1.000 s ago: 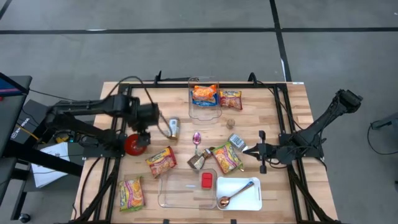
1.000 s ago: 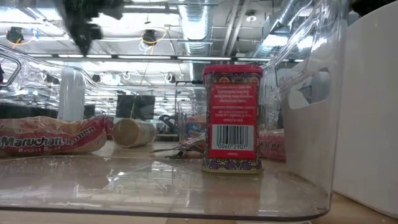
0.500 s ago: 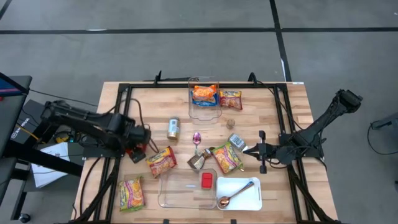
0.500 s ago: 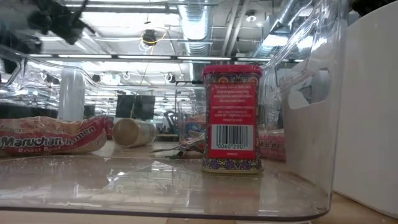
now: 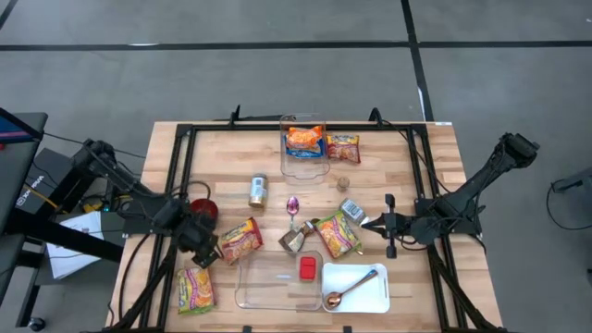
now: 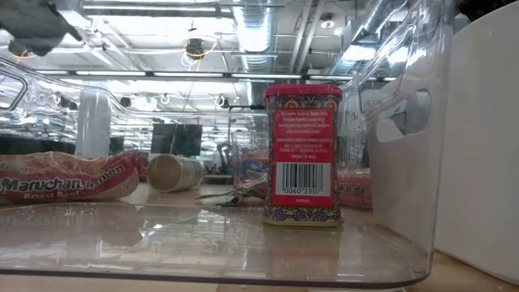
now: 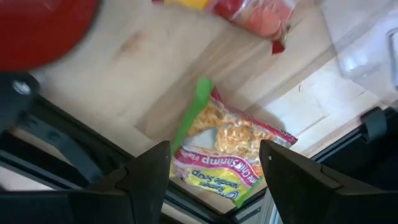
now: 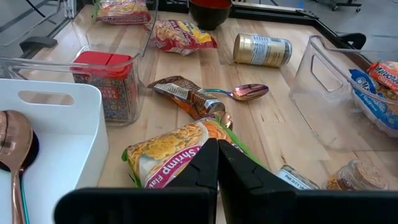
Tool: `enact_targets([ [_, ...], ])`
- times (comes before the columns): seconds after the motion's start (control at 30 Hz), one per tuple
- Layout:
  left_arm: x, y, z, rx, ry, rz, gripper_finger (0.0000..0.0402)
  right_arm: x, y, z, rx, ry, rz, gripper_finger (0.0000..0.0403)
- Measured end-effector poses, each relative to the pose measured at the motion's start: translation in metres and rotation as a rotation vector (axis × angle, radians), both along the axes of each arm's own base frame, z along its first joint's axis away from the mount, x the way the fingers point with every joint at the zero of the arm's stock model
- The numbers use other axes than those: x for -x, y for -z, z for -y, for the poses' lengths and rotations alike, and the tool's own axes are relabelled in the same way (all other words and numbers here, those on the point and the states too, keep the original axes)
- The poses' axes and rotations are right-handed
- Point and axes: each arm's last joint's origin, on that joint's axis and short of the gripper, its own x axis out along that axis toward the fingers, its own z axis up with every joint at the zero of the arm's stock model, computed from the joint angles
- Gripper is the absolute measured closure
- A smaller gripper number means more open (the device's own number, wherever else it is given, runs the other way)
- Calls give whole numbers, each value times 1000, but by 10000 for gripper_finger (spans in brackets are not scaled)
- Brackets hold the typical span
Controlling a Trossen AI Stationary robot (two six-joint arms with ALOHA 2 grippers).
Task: Pick & Place Food Item
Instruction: Put the left green noodle pack into the top transparent bin
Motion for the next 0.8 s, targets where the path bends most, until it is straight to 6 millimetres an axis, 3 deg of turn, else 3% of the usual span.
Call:
enact_targets([
  [0.37,-14,35,40,-8,-95,-138,160,0,-1,0,23,-12,5,403],
  [0.57,-22,52,46,-49,-102,-197,160,-1,-2,-1,37,-23,16,403],
  [0.8,-23,55,45,-101,-114,-167,160,-1,-2,-1,33,-21,16,403],
])
